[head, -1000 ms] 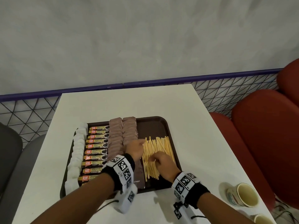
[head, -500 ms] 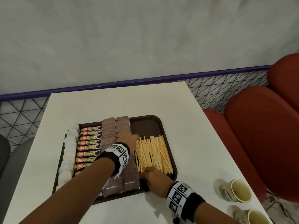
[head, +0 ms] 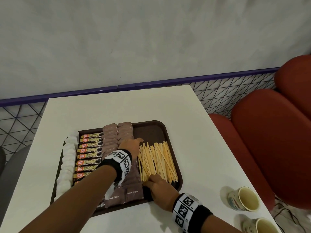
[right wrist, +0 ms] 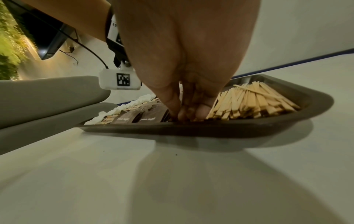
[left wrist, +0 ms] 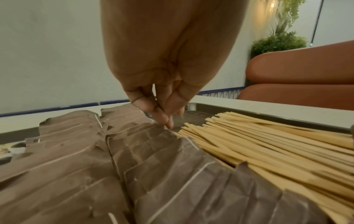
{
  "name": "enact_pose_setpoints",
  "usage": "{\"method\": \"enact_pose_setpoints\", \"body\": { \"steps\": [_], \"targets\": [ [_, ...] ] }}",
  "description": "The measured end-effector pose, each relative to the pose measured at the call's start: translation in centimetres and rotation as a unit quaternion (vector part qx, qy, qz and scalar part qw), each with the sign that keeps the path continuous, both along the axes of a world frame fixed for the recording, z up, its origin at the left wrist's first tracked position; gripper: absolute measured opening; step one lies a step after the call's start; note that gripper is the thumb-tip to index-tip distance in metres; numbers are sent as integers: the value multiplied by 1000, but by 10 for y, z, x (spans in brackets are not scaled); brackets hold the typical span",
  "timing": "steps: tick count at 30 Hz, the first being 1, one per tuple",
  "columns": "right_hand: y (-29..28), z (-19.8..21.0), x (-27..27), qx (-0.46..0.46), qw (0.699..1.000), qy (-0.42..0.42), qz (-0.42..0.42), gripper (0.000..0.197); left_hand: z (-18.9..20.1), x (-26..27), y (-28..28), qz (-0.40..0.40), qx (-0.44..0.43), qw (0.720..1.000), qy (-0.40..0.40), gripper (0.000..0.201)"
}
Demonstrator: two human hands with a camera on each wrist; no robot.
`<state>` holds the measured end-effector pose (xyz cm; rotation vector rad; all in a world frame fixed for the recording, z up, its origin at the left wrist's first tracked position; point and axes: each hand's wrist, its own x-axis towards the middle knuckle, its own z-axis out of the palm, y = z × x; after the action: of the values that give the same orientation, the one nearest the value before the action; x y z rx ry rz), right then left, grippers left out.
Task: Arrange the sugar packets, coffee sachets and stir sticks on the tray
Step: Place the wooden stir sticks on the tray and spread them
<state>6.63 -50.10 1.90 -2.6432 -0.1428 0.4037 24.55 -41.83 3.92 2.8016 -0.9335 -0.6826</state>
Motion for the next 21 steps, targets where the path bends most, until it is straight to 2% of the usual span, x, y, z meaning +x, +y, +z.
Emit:
{"method": "enact_pose_setpoints", "body": {
  "steps": [8, 13, 18, 21],
  "targets": [
    [0, -3, 0, -9, 1000, -23, 11, 43, -2, 3, -4, -5, 28, 1000, 7, 56],
    [-4, -3, -8, -7, 1000, -20, -17, 36, -2, 3, -8, -20, 24, 999, -12, 57],
    [-7, -3, -11, 6, 999, -16, -31, 36, -1, 3, -19, -78, 21, 994, 66, 67],
    [-7, -4, -9, 6, 999, -17, -30, 36, -3, 4, -20, -81, 25, 993, 86, 66]
  ]
}}
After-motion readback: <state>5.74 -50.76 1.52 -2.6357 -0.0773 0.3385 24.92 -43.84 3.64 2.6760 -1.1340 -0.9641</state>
